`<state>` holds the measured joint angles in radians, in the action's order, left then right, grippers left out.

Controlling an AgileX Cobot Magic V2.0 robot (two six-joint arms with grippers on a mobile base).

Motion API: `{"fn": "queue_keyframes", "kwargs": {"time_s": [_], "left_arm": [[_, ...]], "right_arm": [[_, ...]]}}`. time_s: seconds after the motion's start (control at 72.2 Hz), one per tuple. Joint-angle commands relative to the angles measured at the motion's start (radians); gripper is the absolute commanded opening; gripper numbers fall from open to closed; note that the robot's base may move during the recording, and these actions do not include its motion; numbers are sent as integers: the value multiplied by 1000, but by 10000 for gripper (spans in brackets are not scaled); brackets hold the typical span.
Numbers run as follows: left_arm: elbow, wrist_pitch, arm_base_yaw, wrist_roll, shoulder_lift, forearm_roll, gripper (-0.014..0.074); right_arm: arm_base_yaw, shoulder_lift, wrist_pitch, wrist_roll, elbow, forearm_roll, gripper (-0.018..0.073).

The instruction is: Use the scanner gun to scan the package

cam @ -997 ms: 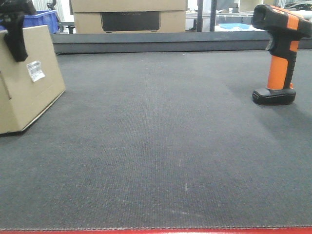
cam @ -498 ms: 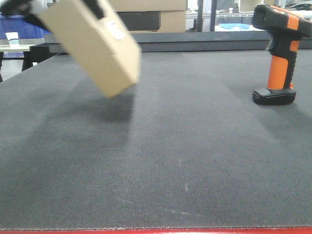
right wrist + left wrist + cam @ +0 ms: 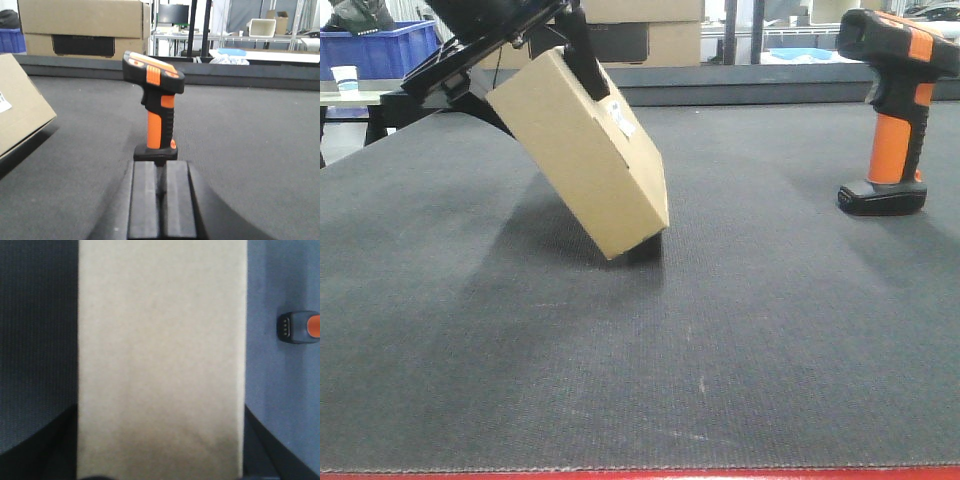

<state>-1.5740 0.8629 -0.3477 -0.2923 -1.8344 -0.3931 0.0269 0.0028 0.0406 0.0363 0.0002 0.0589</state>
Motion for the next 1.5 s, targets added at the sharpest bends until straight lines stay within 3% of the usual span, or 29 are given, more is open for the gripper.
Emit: {"fn": "queue_keyframes", "kwargs": {"time_s": [0.0,0.111,0.277,0.595,0.941,1.163,1.343,1.481], "left_arm": [[-5,-21,-5,-6,10,-13,-111],[-5,-19,-5,-6,10,-13,-111],[-5,-15,-5,-6,10,-13,-111],[-5,-16,-5,-6,10,-17,-111],[-5,-33,-5,-6,10,-17,-111],[-5,-34,-6,-6,10,-34,-111],[-5,-33,-7,-6,10,-34,-111],[-5,-33,-7,-6,10,-34,-111]], "right_arm": [[0,-3,-75,3,0,-1,-167],[0,-3,-124,3,0,5,-167],[0,15,-41,3,-103,8,-167],[0,367,-41,3,-307,8,-167],[0,729,-475,-11,-329,8,-167],[0,893,-557,-65,-329,69,-167],[0,1100,-726,-151,-329,69,-161],[0,1235,-824,-159,-329,24,-161]]}}
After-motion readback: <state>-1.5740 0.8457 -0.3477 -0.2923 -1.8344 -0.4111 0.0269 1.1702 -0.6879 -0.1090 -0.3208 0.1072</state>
